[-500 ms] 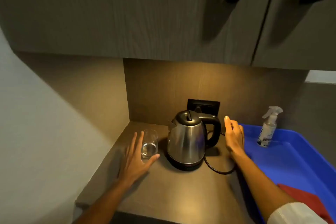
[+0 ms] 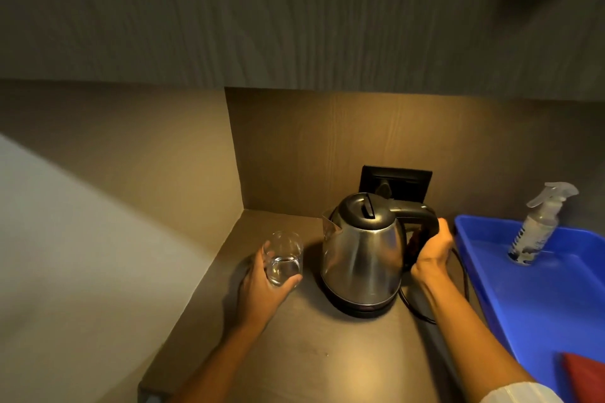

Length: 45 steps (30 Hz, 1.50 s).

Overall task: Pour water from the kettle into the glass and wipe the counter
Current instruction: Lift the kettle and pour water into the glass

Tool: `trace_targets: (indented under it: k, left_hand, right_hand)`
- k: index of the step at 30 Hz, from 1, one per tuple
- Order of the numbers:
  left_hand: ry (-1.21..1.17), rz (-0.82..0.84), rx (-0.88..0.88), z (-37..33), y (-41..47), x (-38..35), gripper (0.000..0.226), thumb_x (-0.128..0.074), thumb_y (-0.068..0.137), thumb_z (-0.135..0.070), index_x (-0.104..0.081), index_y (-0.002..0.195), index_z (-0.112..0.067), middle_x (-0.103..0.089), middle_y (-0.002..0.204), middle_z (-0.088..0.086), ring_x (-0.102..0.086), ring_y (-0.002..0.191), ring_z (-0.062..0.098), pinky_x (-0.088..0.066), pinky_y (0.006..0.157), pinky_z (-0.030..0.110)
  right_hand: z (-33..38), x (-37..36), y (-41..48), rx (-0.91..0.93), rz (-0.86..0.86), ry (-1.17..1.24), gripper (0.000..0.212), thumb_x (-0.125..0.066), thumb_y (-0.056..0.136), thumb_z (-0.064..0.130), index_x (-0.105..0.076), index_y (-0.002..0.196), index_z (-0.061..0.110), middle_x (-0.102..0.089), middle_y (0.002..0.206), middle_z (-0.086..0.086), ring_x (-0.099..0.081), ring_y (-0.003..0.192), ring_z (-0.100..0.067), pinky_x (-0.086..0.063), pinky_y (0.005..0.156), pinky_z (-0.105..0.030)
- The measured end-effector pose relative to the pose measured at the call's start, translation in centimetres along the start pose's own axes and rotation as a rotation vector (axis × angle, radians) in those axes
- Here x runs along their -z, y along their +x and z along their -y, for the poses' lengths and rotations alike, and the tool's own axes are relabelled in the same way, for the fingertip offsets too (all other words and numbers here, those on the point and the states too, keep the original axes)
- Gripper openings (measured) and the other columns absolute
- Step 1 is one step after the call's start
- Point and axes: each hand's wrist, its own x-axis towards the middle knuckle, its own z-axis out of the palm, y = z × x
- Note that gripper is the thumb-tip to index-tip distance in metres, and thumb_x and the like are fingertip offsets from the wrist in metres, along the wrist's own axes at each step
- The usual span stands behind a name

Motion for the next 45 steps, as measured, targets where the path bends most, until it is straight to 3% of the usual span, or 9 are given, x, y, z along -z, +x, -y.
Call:
trace_targets:
  k: [6,11,15,21,27,32,36,43,45]
  left_hand:
    - [0.035,-0.007,-0.027,-0.3,-0.4,0.2,0.107,-0.079,0.055,-0.061,-0.032,0.146,-0.029,-0.061,0.134,0.003,-0.059,0.122,0.022,-0.052,0.098,0.043]
    - [0.075,-0.001,-0.029,-0.9,-0.4,0.3,0.105,-0.085,0.061,-0.05,-0.034,0.148,-0.022,-0.058,0.138,0.008,-0.056,0.124,0.027,-0.05,0.1,0.04]
    - [0.079,0.013,-0.034,-0.9,-0.4,0.4,0.104,-0.083,0.063,-0.052,-0.031,0.148,-0.023,-0.06,0.135,0.009,-0.058,0.121,0.029,-0.052,0.095,0.04]
    - [0.08,0.022,-0.062,-1.1,-0.2,0.5,0.099,-0.085,0.064,-0.044,-0.034,0.146,-0.02,-0.059,0.135,0.009,-0.057,0.121,0.029,-0.05,0.092,0.036]
    - [0.106,0.012,-0.073,-1.0,0.3,0.1,0.1,-0.085,0.063,-0.047,-0.035,0.144,-0.018,-0.061,0.132,0.01,-0.059,0.12,0.029,-0.051,0.092,0.038]
    - [0.082,0.024,-0.071,-0.6,0.5,0.0,0.096,-0.084,0.064,-0.048,-0.037,0.142,-0.019,-0.062,0.131,0.007,-0.059,0.119,0.026,-0.051,0.091,0.035]
    - [0.071,0.034,-0.085,-0.4,0.4,-0.1,0.096,-0.083,0.063,-0.05,-0.035,0.142,-0.024,-0.06,0.133,0.003,-0.058,0.122,0.022,-0.051,0.093,0.033]
    - [0.065,0.029,-0.111,-0.6,0.0,0.1,0.091,-0.083,0.065,-0.048,-0.037,0.141,-0.024,-0.06,0.132,0.002,-0.058,0.12,0.021,-0.044,0.087,0.023]
    - [0.076,0.018,-0.125,-0.6,-0.2,0.2,0.093,-0.082,0.064,-0.052,-0.037,0.141,-0.024,-0.06,0.132,0.002,-0.058,0.12,0.021,-0.048,0.09,0.026]
  right_hand:
    - [2.3,-1.7,-0.5,0.095,-0.018,-0.146,0.027,-0.053,0.072,0.039,-0.048,0.049,0.025,-0.039,0.049,0.006,-0.037,0.049,-0.014,-0.031,0.05,-0.031]
    - [7.4,-5.0,-2.3,0.336,-0.072,-0.488,0.039,-0.049,0.071,0.048,-0.051,0.05,0.014,-0.043,0.055,-0.005,-0.042,0.057,-0.023,-0.043,0.058,-0.048]
    - [9.4,-6.7,-3.8,0.578,-0.026,-0.696,0.056,-0.043,0.079,0.046,-0.046,0.057,-0.005,-0.037,0.06,-0.013,-0.039,0.056,-0.026,-0.035,0.054,-0.036]
    - [9.4,-8.3,-5.3,0.736,0.042,-0.81,0.04,-0.045,0.075,0.041,-0.031,0.046,0.018,-0.026,0.056,-0.007,-0.027,0.05,-0.02,-0.025,0.05,-0.032]
    - [8.9,-9.3,-5.5,0.797,0.073,-0.883,0.046,-0.049,0.081,0.037,-0.04,0.041,0.016,-0.031,0.044,0.001,-0.034,0.042,-0.018,-0.033,0.051,-0.029]
    - [8.0,-10.0,-5.9,0.881,0.117,-0.905,0.049,-0.052,0.085,0.033,-0.04,0.04,0.017,-0.031,0.039,0.003,-0.033,0.039,-0.014,-0.032,0.05,-0.027]
    - [7.9,-10.3,-6.2,0.937,0.136,-0.92,0.049,-0.053,0.086,0.033,-0.05,0.043,0.008,-0.035,0.039,-0.001,-0.035,0.039,-0.014,-0.031,0.049,-0.025]
    - [8.5,-11.4,-6.9,1.038,0.126,-0.978,0.048,-0.05,0.082,0.036,-0.043,0.04,0.015,-0.032,0.038,0.003,-0.034,0.039,-0.012,-0.028,0.048,-0.021]
    - [8.5,-11.7,-7.2,1.071,0.126,-0.983,0.048,-0.049,0.081,0.038,-0.043,0.039,0.015,-0.033,0.038,0.003,-0.035,0.039,-0.013,-0.029,0.048,-0.022]
